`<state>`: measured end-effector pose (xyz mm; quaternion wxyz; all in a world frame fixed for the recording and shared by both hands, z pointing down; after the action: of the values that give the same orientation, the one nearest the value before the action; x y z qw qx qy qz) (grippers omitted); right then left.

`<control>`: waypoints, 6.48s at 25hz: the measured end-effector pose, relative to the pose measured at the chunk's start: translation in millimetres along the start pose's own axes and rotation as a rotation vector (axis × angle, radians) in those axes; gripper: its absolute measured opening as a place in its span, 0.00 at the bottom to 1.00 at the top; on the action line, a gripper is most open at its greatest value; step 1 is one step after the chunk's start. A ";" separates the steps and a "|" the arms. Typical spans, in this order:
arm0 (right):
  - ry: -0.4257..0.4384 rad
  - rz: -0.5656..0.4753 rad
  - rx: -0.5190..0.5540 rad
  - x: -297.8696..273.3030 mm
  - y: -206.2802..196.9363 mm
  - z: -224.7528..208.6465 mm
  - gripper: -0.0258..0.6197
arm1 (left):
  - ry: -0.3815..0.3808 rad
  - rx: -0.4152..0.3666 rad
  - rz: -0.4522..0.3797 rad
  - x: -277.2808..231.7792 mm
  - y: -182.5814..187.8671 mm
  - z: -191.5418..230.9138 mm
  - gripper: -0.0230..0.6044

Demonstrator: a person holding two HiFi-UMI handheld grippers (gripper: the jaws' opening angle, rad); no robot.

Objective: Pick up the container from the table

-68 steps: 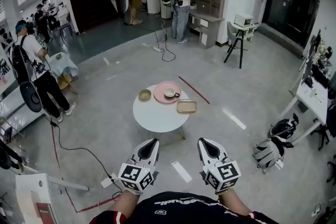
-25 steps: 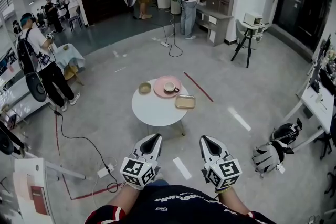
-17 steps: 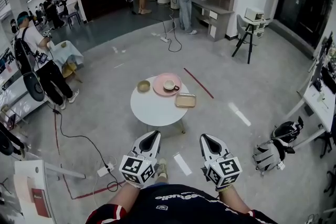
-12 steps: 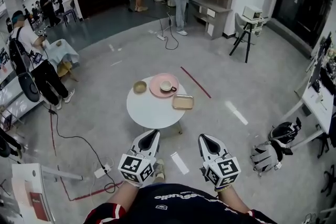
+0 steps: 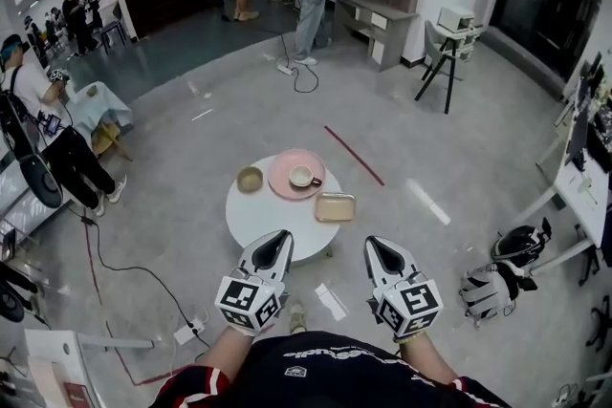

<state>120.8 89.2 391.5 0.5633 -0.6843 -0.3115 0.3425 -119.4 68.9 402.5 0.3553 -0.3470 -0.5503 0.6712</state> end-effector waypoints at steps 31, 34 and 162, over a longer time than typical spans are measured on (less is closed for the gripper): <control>-0.092 0.043 0.030 -170.6 21.8 -11.3 0.07 | -0.132 0.056 0.024 -122.9 18.3 148.0 0.10; -0.099 0.048 0.030 -174.1 20.8 -20.6 0.07 | -0.151 0.062 0.033 -135.7 16.0 144.7 0.10; -0.049 0.501 -0.537 -301.1 -336.7 -326.8 0.28 | 0.062 0.034 0.207 -335.7 -168.4 115.0 0.09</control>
<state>203.1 -279.9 801.1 0.2548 -0.8545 -0.2262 0.3921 -31.8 -252.1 611.3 0.3066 -0.4164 -0.4887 0.7027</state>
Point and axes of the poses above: the fingertips, and each gripper's own axes: x backward along the fingers, z to its left, y out of its top, the point moved 8 cm from there along x, backward along the fingers, and after that the axes turned 4 degrees about y, right-handed, at the moved point
